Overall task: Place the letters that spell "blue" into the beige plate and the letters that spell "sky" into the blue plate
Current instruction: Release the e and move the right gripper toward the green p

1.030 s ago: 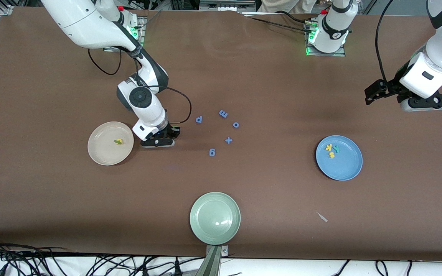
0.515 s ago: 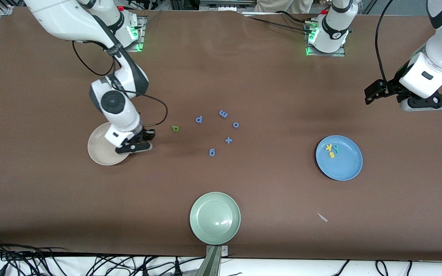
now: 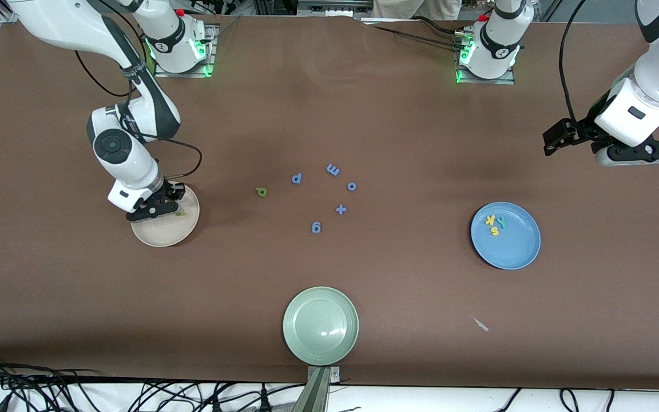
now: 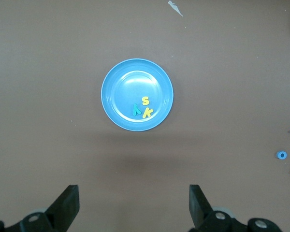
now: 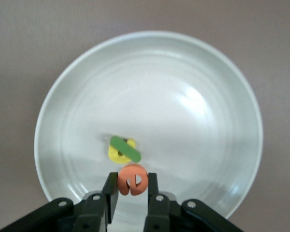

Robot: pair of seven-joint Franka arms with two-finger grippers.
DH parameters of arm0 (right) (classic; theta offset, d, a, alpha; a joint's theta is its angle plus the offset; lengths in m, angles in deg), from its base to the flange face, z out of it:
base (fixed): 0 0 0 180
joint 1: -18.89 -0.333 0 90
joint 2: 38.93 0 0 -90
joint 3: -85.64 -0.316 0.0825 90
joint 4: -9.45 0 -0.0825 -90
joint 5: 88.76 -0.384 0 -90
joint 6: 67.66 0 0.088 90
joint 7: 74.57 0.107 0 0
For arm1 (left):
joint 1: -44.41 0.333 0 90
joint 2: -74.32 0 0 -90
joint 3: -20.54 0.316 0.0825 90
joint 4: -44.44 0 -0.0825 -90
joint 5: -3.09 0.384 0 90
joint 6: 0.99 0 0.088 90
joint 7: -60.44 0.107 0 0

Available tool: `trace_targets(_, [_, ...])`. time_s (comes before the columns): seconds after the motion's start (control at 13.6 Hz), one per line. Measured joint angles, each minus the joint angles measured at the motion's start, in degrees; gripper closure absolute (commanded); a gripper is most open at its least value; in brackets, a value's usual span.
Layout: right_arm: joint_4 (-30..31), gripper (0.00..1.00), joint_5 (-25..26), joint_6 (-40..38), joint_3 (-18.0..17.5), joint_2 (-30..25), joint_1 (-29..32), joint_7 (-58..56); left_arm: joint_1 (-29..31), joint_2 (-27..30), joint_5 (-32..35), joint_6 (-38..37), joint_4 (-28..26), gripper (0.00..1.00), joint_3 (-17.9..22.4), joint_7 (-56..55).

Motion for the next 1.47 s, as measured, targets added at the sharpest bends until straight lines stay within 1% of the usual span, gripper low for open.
trace_targets(0.29, [0.38, 0.81, 0.00, 0.51, -0.04, -0.17, -0.12, 0.00, -0.15, 0.00, 0.00, 0.00, 0.00, 0.00, -0.40, 0.00])
trace_targets(0.66, [-0.66, 0.81, -0.02, 0.75, -0.04, -0.23, -0.12, 0.00, -0.15, 0.00, 0.00, 0.00, 0.00, 0.00, -0.42, 0.00])
trace_targets(0.88, [-1.35, 0.81, -0.04, 1.19, -0.04, 0.66, -0.12, 0.06, -0.15, 0.00, 0.00, 0.00, 0.00, 0.00, -0.44, 0.00])
trace_targets(1.1, [-1.39, 0.80, -0.06, 3.35, -0.04, 2.08, -0.12, 0.20, -0.15, 0.00, 0.00, 0.00, 0.00, 0.00, -0.44, 0.00])
trace_targets(1.25, [-1.51, 0.51, -0.06, 3.61, -0.04, 2.14, -0.12, 0.22, -0.15, 0.00, 0.00, 0.00, 0.00, 0.00, -0.45, 0.00])
trace_targets(1.32, [-1.51, 0.39, -0.06, 3.62, -0.04, 2.18, -0.12, 0.23, -0.15, 0.00, 0.00, 0.00, 0.00, 0.00, -0.45, 0.00])
trace_targets(1.4, [-1.51, 0.30, -0.06, 3.67, -0.04, 2.28, -0.13, 0.24, -0.15, 0.00, 0.00, 0.00, 0.00, 0.00, -0.45, 0.00])
trace_targets(1.47, [-1.51, 0.26, -0.06, 3.72, -0.04, 2.37, -0.12, 0.24, -0.15, 0.00, 0.00, 0.00, 0.00, 0.00, -0.45, 0.00])
